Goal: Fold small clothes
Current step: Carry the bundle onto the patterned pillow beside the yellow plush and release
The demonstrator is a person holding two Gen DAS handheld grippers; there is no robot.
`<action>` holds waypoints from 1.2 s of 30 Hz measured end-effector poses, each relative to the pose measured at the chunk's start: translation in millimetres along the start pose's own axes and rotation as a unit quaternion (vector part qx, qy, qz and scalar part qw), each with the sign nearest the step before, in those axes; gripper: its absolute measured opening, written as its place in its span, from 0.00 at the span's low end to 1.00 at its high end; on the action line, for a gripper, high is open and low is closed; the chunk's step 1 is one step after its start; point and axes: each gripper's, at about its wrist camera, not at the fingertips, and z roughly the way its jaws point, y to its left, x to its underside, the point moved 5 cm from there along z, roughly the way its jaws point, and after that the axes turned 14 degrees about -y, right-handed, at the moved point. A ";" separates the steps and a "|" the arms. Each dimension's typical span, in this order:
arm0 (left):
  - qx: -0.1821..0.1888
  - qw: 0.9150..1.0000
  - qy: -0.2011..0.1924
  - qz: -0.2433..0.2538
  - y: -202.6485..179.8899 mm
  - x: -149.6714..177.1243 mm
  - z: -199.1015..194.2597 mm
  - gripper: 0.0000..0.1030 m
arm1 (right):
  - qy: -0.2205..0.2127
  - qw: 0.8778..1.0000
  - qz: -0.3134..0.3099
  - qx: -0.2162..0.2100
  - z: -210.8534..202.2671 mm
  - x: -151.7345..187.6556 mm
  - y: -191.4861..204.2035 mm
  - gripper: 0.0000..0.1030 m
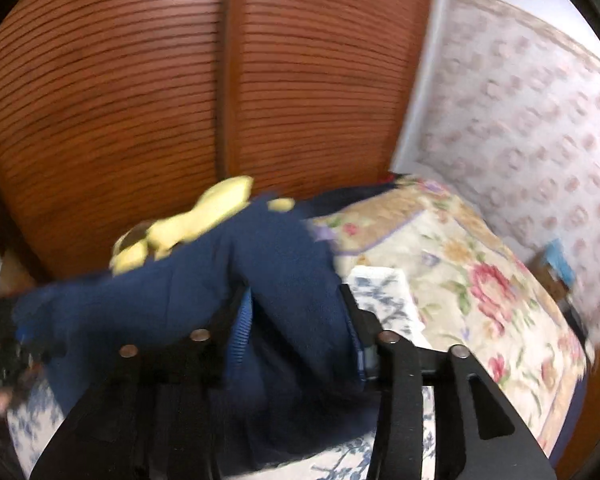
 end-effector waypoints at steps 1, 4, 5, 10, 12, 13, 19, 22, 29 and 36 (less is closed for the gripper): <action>-0.003 1.000 0.002 -0.001 2.3 -0.3 2.5 0.11 | -0.002 1.000 0.018 0.010 -1.9 -2.7 -8.0 0.45; -0.006 1.000 0.006 -0.009 8.1 -0.5 5.3 0.11 | -0.032 0.999 0.034 0.013 -16.0 -8.6 -17.6 0.45; -0.006 1.000 0.007 -0.010 7.9 -1.1 5.2 0.12 | -0.040 0.999 0.033 0.003 -18.7 -8.0 -16.1 0.45; -0.018 1.000 0.016 -0.006 8.3 1.7 5.1 0.13 | -0.016 0.998 0.043 -0.049 3.0 17.9 -0.7 0.45; -0.022 1.000 0.020 -0.005 11.3 3.9 4.7 0.13 | 0.004 0.998 0.046 -0.048 18.6 35.7 2.9 0.45; -0.026 0.999 0.023 -0.001 11.8 5.2 5.1 0.13 | 0.013 0.998 0.047 -0.040 28.4 44.0 1.0 0.45; -0.032 0.999 0.034 0.005 13.0 9.7 6.2 0.14 | 0.026 0.994 0.100 -0.024 55.4 76.9 -21.2 0.45; -0.033 0.999 0.030 0.020 8.0 6.3 1.7 0.17 | 0.022 0.997 0.078 -0.002 46.9 73.9 -14.8 0.46; -0.043 0.995 -0.017 0.086 -12.2 -4.7 -24.2 0.31 | -0.012 0.996 0.079 0.050 1.5 73.6 -7.0 0.46; -0.030 0.992 -0.048 0.109 -33.9 -16.7 -51.3 0.37 | -0.040 0.990 0.102 0.086 -55.8 86.3 -0.5 0.46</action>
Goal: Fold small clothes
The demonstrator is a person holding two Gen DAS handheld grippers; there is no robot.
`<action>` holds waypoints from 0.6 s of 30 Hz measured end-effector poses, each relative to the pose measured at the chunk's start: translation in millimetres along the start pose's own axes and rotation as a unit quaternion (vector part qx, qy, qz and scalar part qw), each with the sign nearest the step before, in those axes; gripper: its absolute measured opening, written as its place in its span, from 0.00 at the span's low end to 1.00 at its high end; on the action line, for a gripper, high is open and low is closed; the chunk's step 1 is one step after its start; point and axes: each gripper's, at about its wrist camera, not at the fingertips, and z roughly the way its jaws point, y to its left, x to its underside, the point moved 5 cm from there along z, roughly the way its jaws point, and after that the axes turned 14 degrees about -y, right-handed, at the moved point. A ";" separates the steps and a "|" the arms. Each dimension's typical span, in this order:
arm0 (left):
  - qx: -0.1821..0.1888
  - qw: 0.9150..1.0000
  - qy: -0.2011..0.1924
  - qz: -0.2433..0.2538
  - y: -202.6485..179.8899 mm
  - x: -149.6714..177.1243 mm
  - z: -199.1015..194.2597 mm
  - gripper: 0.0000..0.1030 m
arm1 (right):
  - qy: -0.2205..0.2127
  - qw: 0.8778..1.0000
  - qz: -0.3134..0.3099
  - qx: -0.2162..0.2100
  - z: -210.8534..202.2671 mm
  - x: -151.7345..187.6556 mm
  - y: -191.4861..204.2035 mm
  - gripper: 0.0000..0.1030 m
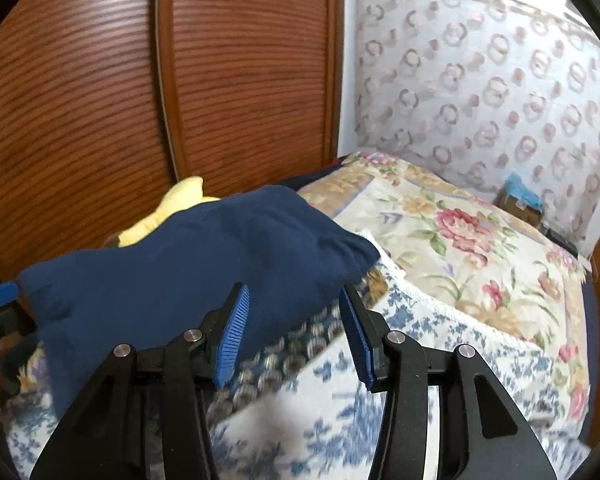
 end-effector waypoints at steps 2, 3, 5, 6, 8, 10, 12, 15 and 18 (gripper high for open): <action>0.007 1.000 -0.009 0.004 -5.8 -5.0 -7.7 0.41 | -0.012 1.000 0.007 0.005 -20.3 0.6 -0.6 0.46; 0.013 1.000 -0.012 0.006 -9.7 -7.5 -11.2 0.42 | -0.019 1.000 0.011 0.007 -32.7 1.7 -0.7 0.46; 0.023 1.000 -0.016 0.013 -18.0 -10.8 -16.7 0.48 | -0.028 0.999 0.018 0.008 -51.2 3.5 -0.7 0.46; 0.025 0.999 -0.018 0.017 -23.4 -12.5 -19.8 0.50 | -0.033 0.999 0.021 0.010 -60.9 5.0 -0.8 0.46; 0.034 0.999 -0.022 0.022 -32.3 -14.8 -24.8 0.51 | -0.041 0.999 0.025 0.016 -82.0 8.7 -1.3 0.46; 0.042 0.998 -0.024 0.026 -42.2 -16.6 -30.6 0.52 | -0.048 0.998 0.031 0.021 -99.4 11.9 -2.1 0.46; 0.051 0.998 -0.026 0.029 -51.5 -17.1 -34.5 0.52 | -0.055 0.997 0.034 0.030 -117.8 17.3 -4.0 0.46; 0.064 0.997 -0.025 0.030 -66.1 -15.5 -38.0 0.52 | -0.065 0.996 0.034 0.051 -144.3 26.3 -6.9 0.47; 0.067 0.997 -0.019 0.041 -81.8 -10.4 -39.5 0.52 | -0.073 0.993 0.039 0.080 -169.8 39.2 -10.2 0.51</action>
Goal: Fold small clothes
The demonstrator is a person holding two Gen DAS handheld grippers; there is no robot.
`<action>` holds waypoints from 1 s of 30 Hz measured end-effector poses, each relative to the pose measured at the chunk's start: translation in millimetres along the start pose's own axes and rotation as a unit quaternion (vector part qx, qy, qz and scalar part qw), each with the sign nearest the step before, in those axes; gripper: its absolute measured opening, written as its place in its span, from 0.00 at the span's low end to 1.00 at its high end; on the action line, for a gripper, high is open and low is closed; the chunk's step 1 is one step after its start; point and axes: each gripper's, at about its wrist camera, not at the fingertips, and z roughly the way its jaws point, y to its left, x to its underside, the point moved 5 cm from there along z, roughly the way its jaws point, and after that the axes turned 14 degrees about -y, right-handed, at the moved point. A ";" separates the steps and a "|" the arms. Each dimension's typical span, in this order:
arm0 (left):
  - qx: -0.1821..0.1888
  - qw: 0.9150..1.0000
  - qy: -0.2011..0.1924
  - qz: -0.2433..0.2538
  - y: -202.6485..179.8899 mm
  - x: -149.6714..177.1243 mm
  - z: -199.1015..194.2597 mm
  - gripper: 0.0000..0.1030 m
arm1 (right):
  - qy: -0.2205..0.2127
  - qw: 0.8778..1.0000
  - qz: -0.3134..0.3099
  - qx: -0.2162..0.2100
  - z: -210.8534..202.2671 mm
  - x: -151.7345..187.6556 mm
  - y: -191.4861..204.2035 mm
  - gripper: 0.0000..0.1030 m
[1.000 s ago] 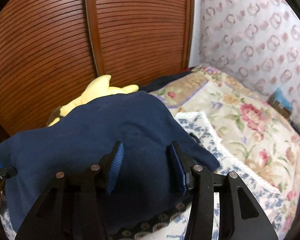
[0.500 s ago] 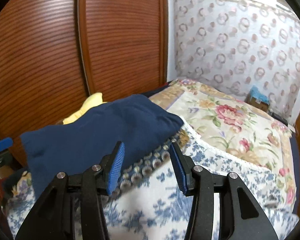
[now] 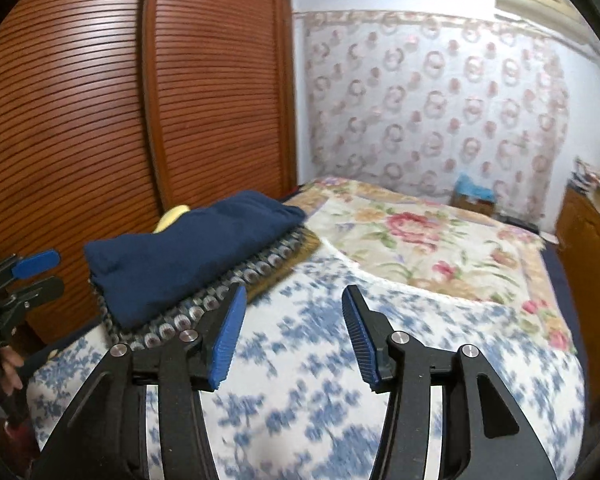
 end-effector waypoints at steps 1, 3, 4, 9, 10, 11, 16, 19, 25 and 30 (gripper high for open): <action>0.001 1.000 0.002 0.006 -6.5 1.5 0.4 0.52 | -0.002 1.000 0.000 0.009 -8.5 3.5 -2.0 0.52; 0.012 1.000 0.004 0.011 -21.7 4.6 -0.4 0.52 | -0.004 1.000 -0.002 0.030 -26.7 11.7 -7.8 0.54; 0.017 1.000 0.004 0.010 -27.8 6.0 -1.7 0.52 | -0.006 0.999 0.001 0.038 -35.2 14.7 -10.3 0.56; 0.041 0.999 0.010 0.005 -56.0 6.9 -5.0 0.52 | -0.017 0.997 0.021 0.068 -78.5 27.1 -21.8 0.67; 0.044 0.999 0.011 0.006 -61.7 6.4 -5.8 0.52 | -0.019 0.997 0.026 0.073 -89.1 29.3 -24.2 0.68; 0.046 0.999 0.011 0.008 -67.5 5.6 -6.3 0.52 | -0.022 0.996 0.029 0.079 -96.4 30.3 -26.9 0.69; 0.054 0.998 0.003 0.016 -93.4 -4.7 -12.4 0.52 | -0.043 0.991 0.033 0.125 -139.2 31.8 -38.7 0.74; 0.052 0.998 -0.003 0.023 -105.4 -15.4 -15.9 0.52 | -0.050 0.988 0.041 0.142 -156.0 29.8 -46.5 0.74; 0.060 0.998 -0.012 0.027 -120.2 -37.9 -24.3 0.52 | -0.070 0.981 0.050 0.172 -181.3 18.7 -54.9 0.74; 0.065 0.998 -0.012 0.021 -124.8 -53.2 -29.7 0.52 | -0.082 0.979 0.054 0.181 -191.6 9.7 -57.1 0.74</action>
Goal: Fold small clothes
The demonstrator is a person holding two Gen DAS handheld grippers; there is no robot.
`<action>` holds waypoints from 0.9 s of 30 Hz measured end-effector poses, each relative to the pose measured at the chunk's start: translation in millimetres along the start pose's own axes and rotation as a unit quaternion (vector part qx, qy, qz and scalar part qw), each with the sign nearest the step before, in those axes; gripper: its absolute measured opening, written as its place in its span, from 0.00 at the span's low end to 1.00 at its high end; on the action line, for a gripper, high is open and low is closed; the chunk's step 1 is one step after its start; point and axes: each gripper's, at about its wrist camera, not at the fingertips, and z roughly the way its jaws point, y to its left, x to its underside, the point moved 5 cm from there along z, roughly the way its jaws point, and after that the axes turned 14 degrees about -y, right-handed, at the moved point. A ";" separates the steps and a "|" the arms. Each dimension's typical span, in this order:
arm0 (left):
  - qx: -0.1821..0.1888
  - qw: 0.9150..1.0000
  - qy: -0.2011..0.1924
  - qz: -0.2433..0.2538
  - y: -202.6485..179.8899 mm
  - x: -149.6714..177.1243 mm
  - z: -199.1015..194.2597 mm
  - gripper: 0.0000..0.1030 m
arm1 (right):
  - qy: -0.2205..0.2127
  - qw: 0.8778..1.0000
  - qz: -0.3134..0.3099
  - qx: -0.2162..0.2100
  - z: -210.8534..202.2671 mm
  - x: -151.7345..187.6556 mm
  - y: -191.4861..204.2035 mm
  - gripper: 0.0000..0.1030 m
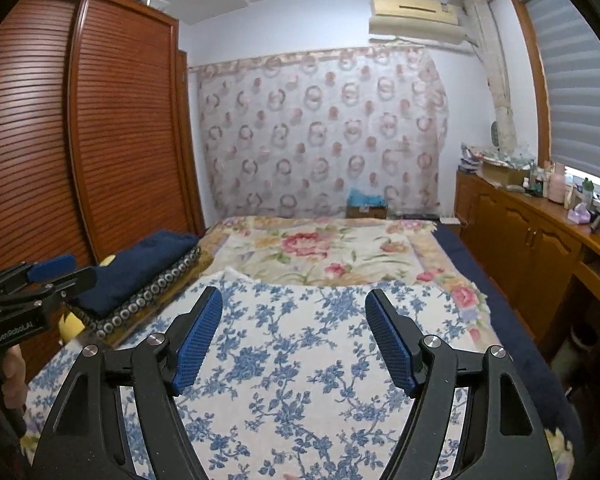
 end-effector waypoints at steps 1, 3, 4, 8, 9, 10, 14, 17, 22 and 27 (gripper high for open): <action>0.001 1.000 -0.002 -0.002 0.3 -2.0 -1.1 0.52 | -0.001 1.000 -0.002 0.003 -0.1 -1.3 -0.1 0.74; 0.000 1.000 -0.006 -0.003 0.6 -6.1 -2.8 0.52 | -0.005 1.000 -0.006 0.004 -2.3 -4.0 1.3 0.74; -0.001 1.000 -0.007 -0.004 1.9 -6.1 -4.8 0.52 | -0.006 1.000 -0.006 0.004 -3.2 -4.7 1.9 0.74; -0.004 1.000 -0.008 -0.006 3.4 -8.1 -6.0 0.52 | -0.008 1.000 -0.007 0.006 -5.3 -4.5 2.7 0.74; -0.005 1.000 -0.009 -0.008 4.2 -8.0 -6.4 0.52 | -0.010 1.000 -0.008 0.005 -5.7 -4.7 3.3 0.74; -0.007 1.000 -0.010 -0.009 4.6 -7.7 -6.8 0.52 | -0.011 1.000 -0.008 0.005 -7.3 -3.3 3.6 0.74; -0.014 1.000 -0.010 -0.007 6.2 -7.5 -5.8 0.52 | -0.009 1.000 -0.005 0.003 -5.7 -3.6 5.0 0.74; -0.014 1.000 -0.010 -0.008 5.5 -6.7 -5.6 0.52 | -0.010 1.000 -0.005 0.003 -5.7 -4.0 5.1 0.74; -0.017 1.000 -0.009 -0.006 6.8 -4.8 -5.1 0.53 | -0.008 1.000 -0.004 0.003 -4.5 -3.2 5.2 0.74; -0.017 1.000 -0.009 -0.005 6.9 -4.4 -4.5 0.53 | -0.008 1.000 -0.004 0.003 -4.4 -3.1 5.9 0.74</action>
